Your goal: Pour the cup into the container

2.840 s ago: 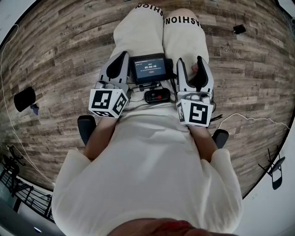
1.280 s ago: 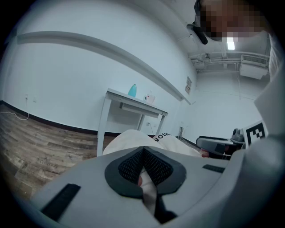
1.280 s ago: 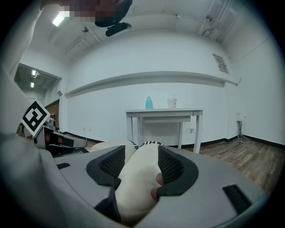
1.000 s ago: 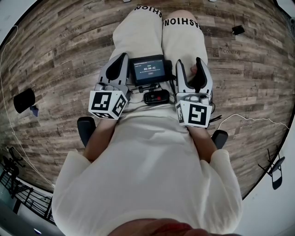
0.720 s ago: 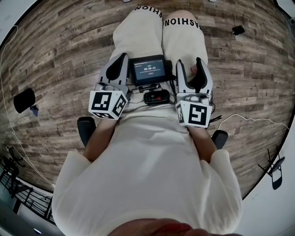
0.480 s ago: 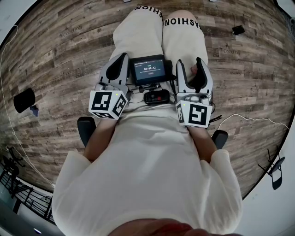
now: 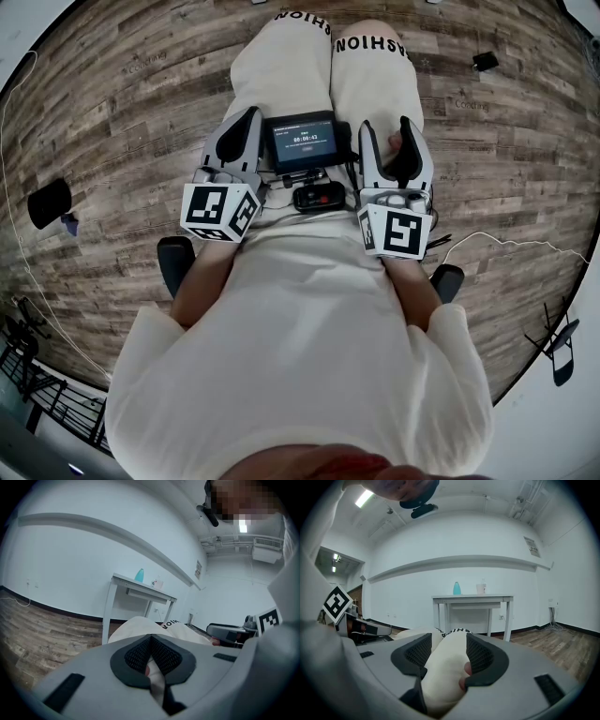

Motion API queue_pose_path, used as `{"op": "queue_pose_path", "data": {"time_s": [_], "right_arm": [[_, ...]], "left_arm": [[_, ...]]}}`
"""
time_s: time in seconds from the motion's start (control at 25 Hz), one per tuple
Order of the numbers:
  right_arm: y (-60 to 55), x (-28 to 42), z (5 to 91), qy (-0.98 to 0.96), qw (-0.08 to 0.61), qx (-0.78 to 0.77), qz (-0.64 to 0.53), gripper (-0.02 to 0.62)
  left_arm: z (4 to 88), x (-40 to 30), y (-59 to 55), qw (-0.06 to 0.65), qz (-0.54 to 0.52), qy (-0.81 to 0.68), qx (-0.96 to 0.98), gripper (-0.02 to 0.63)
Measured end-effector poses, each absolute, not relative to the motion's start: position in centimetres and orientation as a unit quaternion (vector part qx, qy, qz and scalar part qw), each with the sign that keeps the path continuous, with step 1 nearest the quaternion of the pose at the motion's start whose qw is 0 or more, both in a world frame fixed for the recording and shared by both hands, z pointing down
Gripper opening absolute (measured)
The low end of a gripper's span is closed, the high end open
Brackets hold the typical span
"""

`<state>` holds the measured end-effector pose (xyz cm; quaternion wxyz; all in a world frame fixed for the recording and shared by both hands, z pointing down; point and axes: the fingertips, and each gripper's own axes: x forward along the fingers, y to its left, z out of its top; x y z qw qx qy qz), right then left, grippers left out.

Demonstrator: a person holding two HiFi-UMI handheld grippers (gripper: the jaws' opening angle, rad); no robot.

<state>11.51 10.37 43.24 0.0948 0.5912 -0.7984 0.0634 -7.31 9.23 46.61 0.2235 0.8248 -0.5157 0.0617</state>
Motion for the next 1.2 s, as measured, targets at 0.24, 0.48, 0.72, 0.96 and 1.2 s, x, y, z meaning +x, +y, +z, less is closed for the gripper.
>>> {"op": "queue_pose_path", "data": {"time_s": [0.24, 0.48, 0.72, 0.96, 1.2], "right_arm": [[10.28, 11.49, 43.26, -0.799, 0.093, 0.591, 0.062, 0.236], [10.46, 11.47, 43.22, -0.799, 0.098, 0.59, 0.064, 0.236], [10.32, 11.44, 43.18, -0.799, 0.097, 0.59, 0.064, 0.236], [10.25, 11.48, 43.15, -0.799, 0.098, 0.59, 0.066, 0.236], [10.28, 11.52, 43.09, -0.798, 0.097, 0.591, 0.066, 0.236]], "left_arm": [[46.63, -7.25, 9.12, 0.221, 0.062, -0.516, 0.826, 0.011], [46.6, -7.22, 9.39, 0.224, 0.064, -0.516, 0.824, 0.011], [46.56, -7.25, 9.23, 0.222, 0.065, -0.516, 0.825, 0.011], [46.55, -7.22, 9.17, 0.222, 0.066, -0.516, 0.825, 0.011], [46.49, -7.25, 9.17, 0.223, 0.065, -0.516, 0.825, 0.011]]}}
